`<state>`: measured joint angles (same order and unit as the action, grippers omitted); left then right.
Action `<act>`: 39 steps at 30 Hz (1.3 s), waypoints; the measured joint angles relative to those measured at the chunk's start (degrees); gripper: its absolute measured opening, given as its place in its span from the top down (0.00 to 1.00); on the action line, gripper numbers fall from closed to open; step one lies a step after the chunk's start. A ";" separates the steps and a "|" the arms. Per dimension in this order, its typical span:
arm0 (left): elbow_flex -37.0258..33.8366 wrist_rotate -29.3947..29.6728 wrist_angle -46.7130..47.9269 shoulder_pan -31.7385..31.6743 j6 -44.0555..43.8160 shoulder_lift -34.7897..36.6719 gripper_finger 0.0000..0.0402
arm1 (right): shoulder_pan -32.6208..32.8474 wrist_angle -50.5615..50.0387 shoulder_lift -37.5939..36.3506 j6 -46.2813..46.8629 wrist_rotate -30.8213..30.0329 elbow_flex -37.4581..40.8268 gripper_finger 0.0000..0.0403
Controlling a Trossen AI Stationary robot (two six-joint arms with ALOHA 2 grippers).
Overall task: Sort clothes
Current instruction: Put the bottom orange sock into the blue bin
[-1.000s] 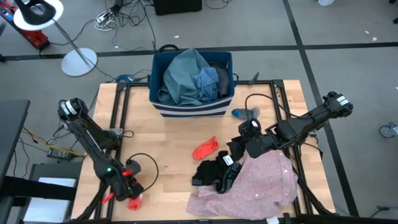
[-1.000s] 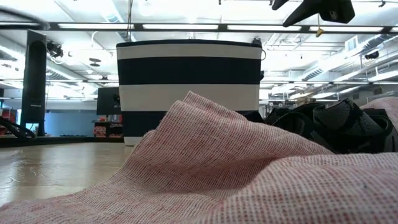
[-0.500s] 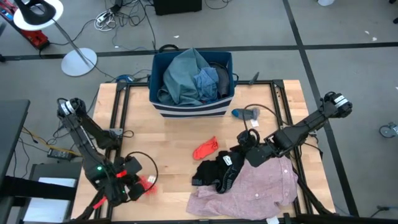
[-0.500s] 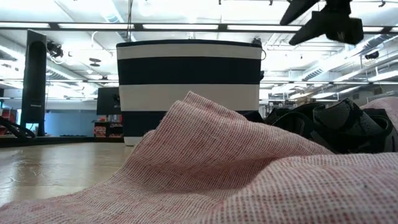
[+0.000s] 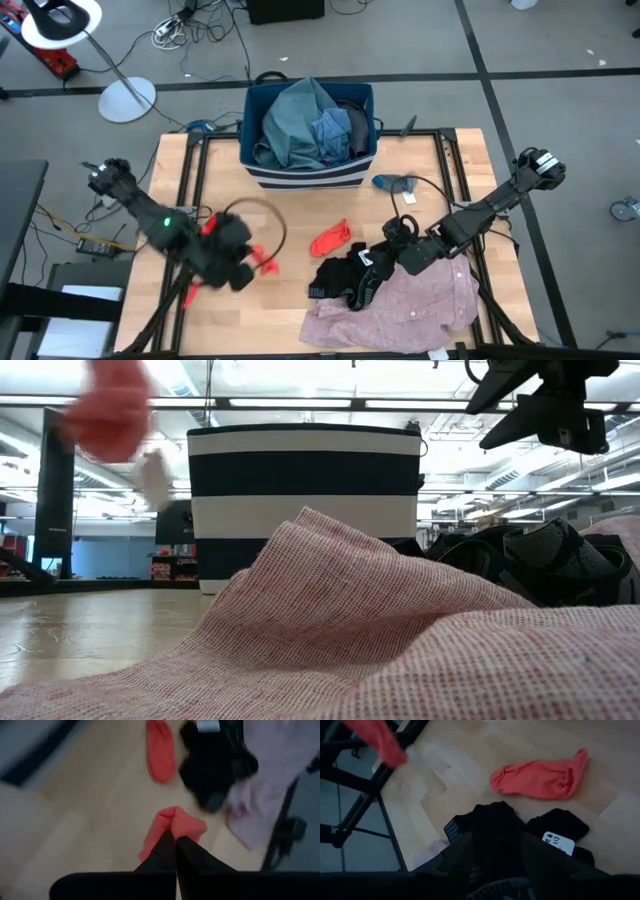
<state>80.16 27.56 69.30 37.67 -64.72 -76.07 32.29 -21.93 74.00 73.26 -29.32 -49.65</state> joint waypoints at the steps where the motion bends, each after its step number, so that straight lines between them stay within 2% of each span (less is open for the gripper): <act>1: 1.26 0.08 0.16 -2.07 2.70 0.00 1.00 | 0.00 -0.28 0.00 -0.42 0.00 -0.02 0.58; 8: 9.25 0.54 -0.11 -16.69 21.40 0.07 1.00 | -0.04 -4.40 0.00 -3.11 0.37 -0.02 0.59; 13: 12.92 -0.89 -1.23 -27.44 30.38 0.04 1.00 | -0.70 -8.39 0.00 -5.95 1.03 -0.02 0.62; 19: 16.70 -1.43 -8.09 -37.49 39.66 0.04 1.00 | -2.54 -8.26 -0.02 -12.30 1.03 -0.02 0.64; 32: 17.58 -1.97 -12.49 -53.65 49.19 0.04 1.00 | -4.61 -8.19 -0.02 -16.51 2.60 -0.04 0.64; 39: 17.58 -7.82 -12.11 -58.97 50.02 0.02 1.00 | -4.69 -8.18 -0.02 -16.36 2.59 -0.04 0.65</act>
<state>97.73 19.73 57.19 -21.29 -14.70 -76.05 27.60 -30.11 73.97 56.90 -26.73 -49.69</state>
